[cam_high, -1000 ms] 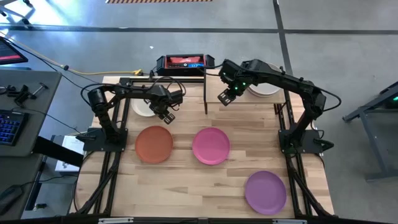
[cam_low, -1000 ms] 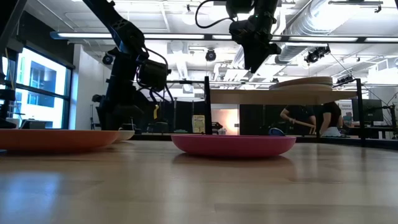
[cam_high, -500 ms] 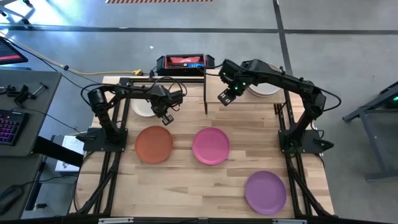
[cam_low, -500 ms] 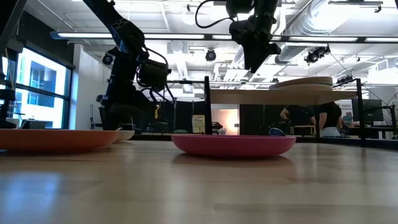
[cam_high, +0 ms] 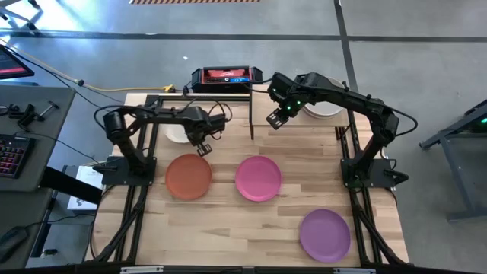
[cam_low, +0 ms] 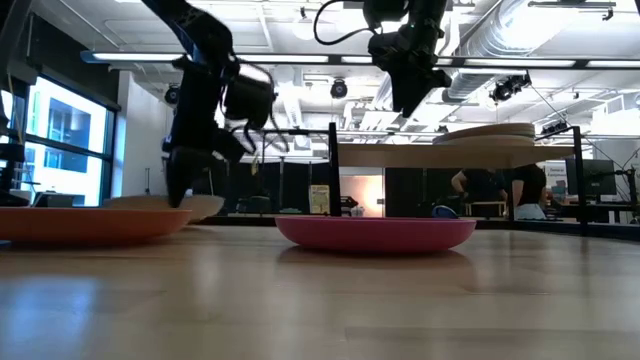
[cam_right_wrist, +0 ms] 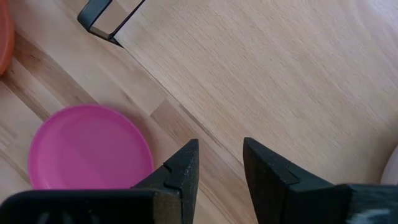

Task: Place and stack plates onto a shelf
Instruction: Put the cream plate on the shelf

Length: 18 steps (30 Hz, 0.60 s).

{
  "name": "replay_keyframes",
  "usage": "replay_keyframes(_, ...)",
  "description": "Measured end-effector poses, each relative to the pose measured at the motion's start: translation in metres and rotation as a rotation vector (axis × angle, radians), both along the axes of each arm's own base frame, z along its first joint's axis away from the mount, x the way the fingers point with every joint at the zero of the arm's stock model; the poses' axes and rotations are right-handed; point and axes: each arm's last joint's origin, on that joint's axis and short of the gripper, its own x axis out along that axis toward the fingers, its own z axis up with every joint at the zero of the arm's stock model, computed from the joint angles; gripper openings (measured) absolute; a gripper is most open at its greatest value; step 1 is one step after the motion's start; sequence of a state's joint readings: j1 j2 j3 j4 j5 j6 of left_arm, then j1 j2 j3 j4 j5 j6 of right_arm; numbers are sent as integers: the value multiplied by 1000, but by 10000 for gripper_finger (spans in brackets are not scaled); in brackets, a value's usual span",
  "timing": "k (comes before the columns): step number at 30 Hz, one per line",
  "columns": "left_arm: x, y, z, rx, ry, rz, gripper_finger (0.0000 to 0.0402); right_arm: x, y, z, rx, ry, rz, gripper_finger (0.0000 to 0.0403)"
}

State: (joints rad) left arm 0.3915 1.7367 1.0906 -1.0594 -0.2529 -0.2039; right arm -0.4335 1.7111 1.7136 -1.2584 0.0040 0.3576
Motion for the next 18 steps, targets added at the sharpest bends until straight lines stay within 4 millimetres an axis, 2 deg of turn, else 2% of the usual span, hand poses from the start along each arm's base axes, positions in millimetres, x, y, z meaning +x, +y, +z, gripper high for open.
replay_keyframes(7,5,-10,31,47,-92,-94,1,-2,-1,2,-6,-6,-7,105)
replay_keyframes(13,3,-20,56,104,-95,-233,1,-18,-4,19,-43,-57,-39,105)
replay_keyframes(18,11,-28,76,192,-79,-419,1,-28,-10,30,-71,-112,-70,105)
